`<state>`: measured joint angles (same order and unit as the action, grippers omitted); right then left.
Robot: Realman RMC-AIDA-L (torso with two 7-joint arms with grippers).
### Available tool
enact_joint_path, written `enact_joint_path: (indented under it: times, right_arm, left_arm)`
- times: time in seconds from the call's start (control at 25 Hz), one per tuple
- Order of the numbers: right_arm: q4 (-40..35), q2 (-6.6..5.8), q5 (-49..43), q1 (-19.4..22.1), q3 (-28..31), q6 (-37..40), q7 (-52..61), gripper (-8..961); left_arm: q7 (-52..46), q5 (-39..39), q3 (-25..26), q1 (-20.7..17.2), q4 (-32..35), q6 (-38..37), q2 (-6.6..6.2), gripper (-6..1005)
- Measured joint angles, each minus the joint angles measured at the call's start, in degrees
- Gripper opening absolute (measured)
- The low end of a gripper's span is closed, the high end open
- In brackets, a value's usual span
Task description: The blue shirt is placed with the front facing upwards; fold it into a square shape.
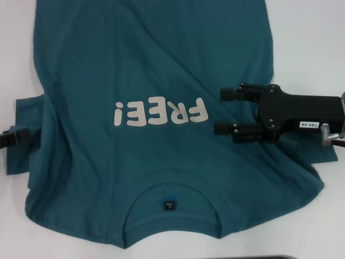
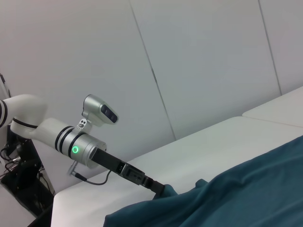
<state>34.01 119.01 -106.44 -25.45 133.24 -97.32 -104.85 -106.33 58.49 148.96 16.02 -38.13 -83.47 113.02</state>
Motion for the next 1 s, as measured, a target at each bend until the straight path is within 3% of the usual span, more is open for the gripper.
enact_joint_path:
  times: [0.44, 0.64, 0.84, 1.0]
  right_arm:
    - [-0.26, -0.04, 0.60, 0.23, 0.00, -0.01, 0.00, 912]
    - [-0.26, -0.03, 0.62, 0.22, 0.00, -0.01, 0.00, 912]
    - [-0.26, 0.04, 0.62, 0.14, 0.00, 0.05, 0.00, 912]
    - [-0.26, 0.07, 0.63, 0.13, 0.00, 0.12, 0.00, 912]
  left_arm:
    - [-0.68, -1.71, -0.12, 0.50, -0.89, 0.32, 0.44, 319]
    - [-0.68, -1.71, -0.12, 0.58, -1.51, 0.14, 0.60, 91]
    - [-1.12, -1.71, -0.12, 0.59, -2.07, -0.16, 0.62, -1]
    - [-1.35, -1.71, 0.02, 0.59, -2.21, -0.27, 0.58, -1]
